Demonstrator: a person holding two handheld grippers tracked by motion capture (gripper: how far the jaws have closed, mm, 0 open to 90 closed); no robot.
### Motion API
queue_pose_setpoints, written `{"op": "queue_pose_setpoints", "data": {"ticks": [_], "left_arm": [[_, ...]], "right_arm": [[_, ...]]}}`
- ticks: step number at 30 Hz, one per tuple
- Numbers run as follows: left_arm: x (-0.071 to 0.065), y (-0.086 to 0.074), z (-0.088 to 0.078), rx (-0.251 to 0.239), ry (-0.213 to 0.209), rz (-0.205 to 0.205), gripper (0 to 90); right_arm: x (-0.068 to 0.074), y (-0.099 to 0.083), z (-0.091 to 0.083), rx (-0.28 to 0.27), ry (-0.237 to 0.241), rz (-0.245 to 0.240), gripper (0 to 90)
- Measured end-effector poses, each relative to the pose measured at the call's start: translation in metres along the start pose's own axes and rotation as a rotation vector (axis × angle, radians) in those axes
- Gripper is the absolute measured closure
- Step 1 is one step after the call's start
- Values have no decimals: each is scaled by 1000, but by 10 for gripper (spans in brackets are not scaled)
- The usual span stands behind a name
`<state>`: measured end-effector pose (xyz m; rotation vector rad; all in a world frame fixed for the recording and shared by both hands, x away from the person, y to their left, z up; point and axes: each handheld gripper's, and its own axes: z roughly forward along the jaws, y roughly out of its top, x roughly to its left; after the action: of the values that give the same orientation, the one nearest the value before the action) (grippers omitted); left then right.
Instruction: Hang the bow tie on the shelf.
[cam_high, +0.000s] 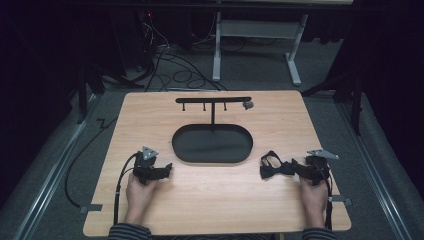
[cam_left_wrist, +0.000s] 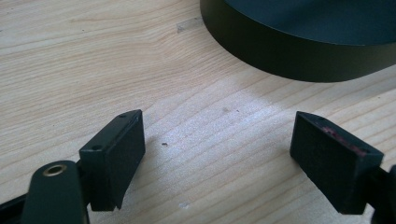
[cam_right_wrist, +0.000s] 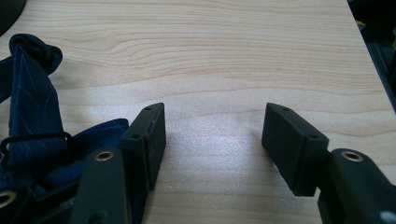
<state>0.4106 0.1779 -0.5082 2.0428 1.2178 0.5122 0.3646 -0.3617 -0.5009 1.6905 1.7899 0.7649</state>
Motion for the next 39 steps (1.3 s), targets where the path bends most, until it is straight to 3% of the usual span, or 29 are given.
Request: {"op": "queue_pose_setpoints", "data": {"ticks": [25,34,39], "left_arm": [[0,0,0,0,1,0,184],[0,0,0,-1,0,0,183],[0,0,0,-1,0,0,183]], "right_arm": [[0,-1,-1,-8,31,-20,464],[3,-2,-3,-9,30,-31,529],[3,0,-13,-47,52,-25,563]]}}
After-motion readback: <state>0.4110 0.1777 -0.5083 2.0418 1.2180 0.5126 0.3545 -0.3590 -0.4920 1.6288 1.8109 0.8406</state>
